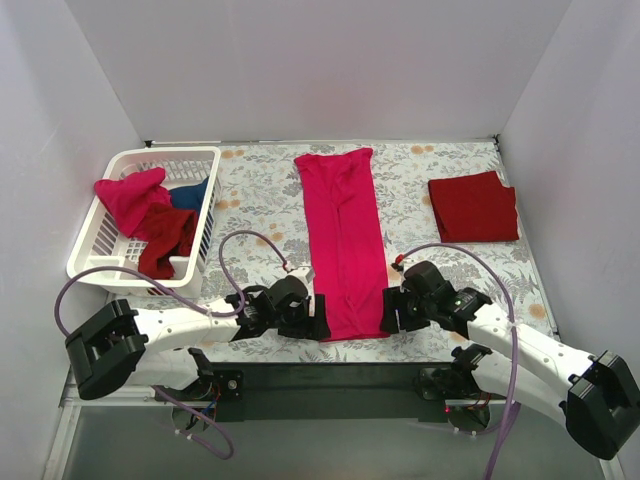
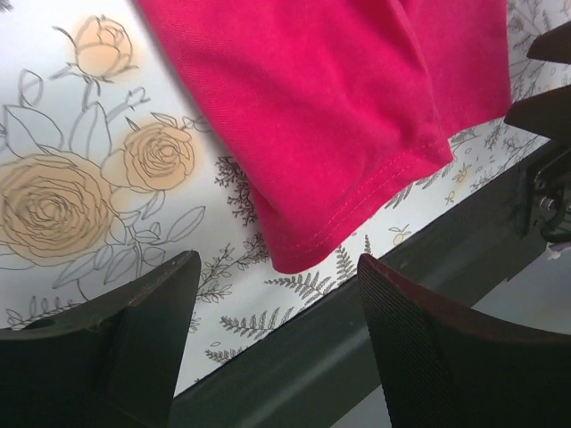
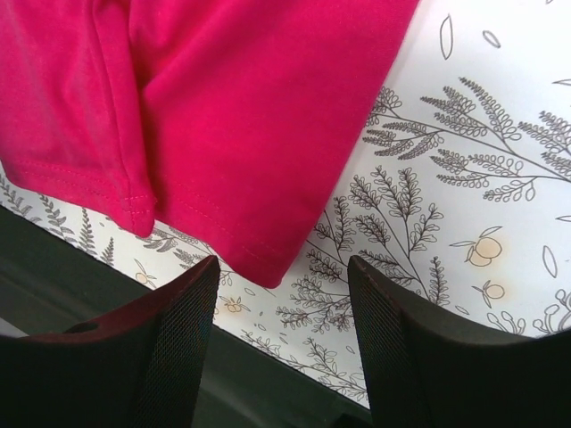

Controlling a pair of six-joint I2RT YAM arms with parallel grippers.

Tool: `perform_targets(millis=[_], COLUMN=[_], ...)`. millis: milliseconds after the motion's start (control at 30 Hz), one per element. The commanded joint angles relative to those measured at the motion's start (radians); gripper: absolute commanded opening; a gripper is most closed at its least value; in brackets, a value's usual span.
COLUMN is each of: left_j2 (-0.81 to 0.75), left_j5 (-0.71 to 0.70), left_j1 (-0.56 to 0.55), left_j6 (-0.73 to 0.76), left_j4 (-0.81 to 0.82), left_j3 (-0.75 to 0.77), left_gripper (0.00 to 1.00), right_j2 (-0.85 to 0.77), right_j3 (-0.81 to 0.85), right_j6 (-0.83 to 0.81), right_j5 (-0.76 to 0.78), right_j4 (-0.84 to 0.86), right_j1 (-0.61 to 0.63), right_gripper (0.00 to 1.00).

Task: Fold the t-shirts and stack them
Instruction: Fold the tshirt

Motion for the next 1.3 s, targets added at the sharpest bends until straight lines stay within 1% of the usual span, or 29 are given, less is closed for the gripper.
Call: perform_targets(millis=[0,67,200,300,333,400,433,467,500,567,600,700,733,767,800,833,900,1000,1033,1067,1133,1267], left_j2=[0.014,0.026,0.052,0.074,0.075,0.082,0.083,0.083,0.083,0.080,0.075,0.068,0.066,0.066,0.066,0.066,0.063,0.054,0.052,0.046,0.048,0.063], left_j5=[-0.025,-0.025,-0.023,-0.026,-0.025,-0.025,-0.025,-0.023,-0.023,-0.020,-0.014,-0.002,0.006,0.009,0.012,0.019,0.026,0.061,0.076,0.107,0.144,0.242], left_j1=[-0.025,-0.034,-0.045,-0.048,-0.050,-0.053,-0.053,-0.054,-0.054,-0.056,-0.057,-0.057,-0.057,-0.057,-0.059,-0.057,-0.059,-0.059,-0.059,-0.057,-0.057,-0.057], left_j6=[-0.035,-0.036,-0.035,-0.032,-0.032,-0.032,-0.030,-0.027,-0.027,-0.023,-0.020,-0.014,-0.012,-0.013,-0.012,-0.015,-0.015,0.000,0.006,0.022,0.039,0.046], left_j4=[0.011,0.009,0.011,0.018,0.020,0.024,0.026,0.026,0.026,0.032,0.035,0.052,0.055,0.063,0.066,0.069,0.077,0.078,0.078,0.078,0.074,0.069], left_j3=[0.004,0.011,0.021,0.026,0.027,0.029,0.029,0.031,0.031,0.028,0.024,0.014,0.012,0.011,0.005,0.003,-0.002,0.000,0.001,0.003,0.015,0.023], left_gripper=[0.65,0.63,0.62,0.59,0.58,0.54,0.52,0.50,0.44,0.35,0.29,0.19,0.13,0.10,0.07,0.01,0.00,0.00,0.00,0.00,0.00,0.00], right_j2=[0.013,0.025,0.031,0.031,0.037,0.043,0.045,0.045,0.048,0.051,0.053,0.066,0.074,0.077,0.082,0.088,0.092,0.102,0.109,0.112,0.126,0.154], right_j3=[-0.018,-0.030,-0.037,-0.041,-0.041,-0.043,-0.043,-0.041,-0.038,-0.035,-0.032,-0.024,-0.020,-0.018,-0.015,-0.011,-0.004,0.031,0.054,0.065,0.072,0.101], right_j6=[0.031,0.041,0.050,0.058,0.061,0.061,0.059,0.058,0.058,0.053,0.050,0.033,0.028,0.025,0.016,0.010,-0.010,-0.044,-0.071,-0.079,-0.108,-0.133], right_j5=[-0.023,-0.031,-0.014,-0.015,-0.018,-0.020,-0.020,-0.018,-0.015,-0.018,-0.018,-0.024,-0.029,-0.031,-0.032,-0.043,-0.053,-0.064,-0.067,-0.070,-0.144,-0.214], right_j4=[0.065,0.079,0.088,0.102,0.102,0.102,0.102,0.102,0.102,0.100,0.100,0.097,0.096,0.096,0.096,0.094,0.089,0.036,-0.007,-0.027,-0.044,-0.101], right_j1=[0.015,0.032,0.049,0.057,0.061,0.068,0.071,0.071,0.072,0.074,0.074,0.077,0.078,0.078,0.080,0.081,0.080,0.081,0.083,0.083,0.086,0.098], right_gripper=[0.54,0.53,0.51,0.48,0.44,0.40,0.36,0.34,0.31,0.27,0.24,0.19,0.16,0.13,0.09,0.06,0.01,0.01,0.01,0.01,0.01,0.01])
